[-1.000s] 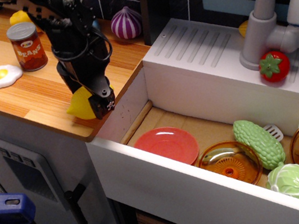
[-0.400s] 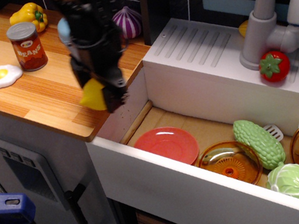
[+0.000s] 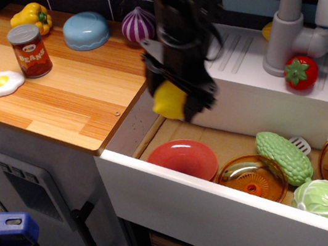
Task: Put lemon on plate
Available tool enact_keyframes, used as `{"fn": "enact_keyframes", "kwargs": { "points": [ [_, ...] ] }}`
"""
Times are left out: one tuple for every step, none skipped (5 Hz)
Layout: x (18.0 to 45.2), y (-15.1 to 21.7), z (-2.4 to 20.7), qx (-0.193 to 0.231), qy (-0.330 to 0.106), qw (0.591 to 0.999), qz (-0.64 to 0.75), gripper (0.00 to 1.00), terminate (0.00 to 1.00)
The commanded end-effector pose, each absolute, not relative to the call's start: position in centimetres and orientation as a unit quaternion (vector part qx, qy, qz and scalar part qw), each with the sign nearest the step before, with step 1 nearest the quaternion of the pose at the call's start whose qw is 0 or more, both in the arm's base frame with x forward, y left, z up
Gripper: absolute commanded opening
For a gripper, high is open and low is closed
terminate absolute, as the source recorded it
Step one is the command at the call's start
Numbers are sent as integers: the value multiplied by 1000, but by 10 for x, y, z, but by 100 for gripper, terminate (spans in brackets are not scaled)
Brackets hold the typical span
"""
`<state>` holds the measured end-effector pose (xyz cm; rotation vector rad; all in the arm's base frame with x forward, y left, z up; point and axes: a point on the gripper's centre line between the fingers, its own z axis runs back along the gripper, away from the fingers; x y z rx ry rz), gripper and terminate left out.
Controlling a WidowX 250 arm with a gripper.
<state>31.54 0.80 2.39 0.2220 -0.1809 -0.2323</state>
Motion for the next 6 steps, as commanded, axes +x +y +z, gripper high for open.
{"fn": "enact_keyframes", "kwargs": {
  "points": [
    [320, 22, -2, 105, -91, 989, -59, 0, 0],
    [324, 29, -13, 66, -79, 994, -46, 0, 0],
    [325, 25, -21, 29, -74, 996, -29, 0, 0],
    [322, 20, -25, 12, -81, 997, -6, 0, 0],
    [319, 18, -29, 9, -88, 996, 9, 100, 0],
    [319, 18, -29, 9, -88, 996, 9, 100, 0]
  ]
}}
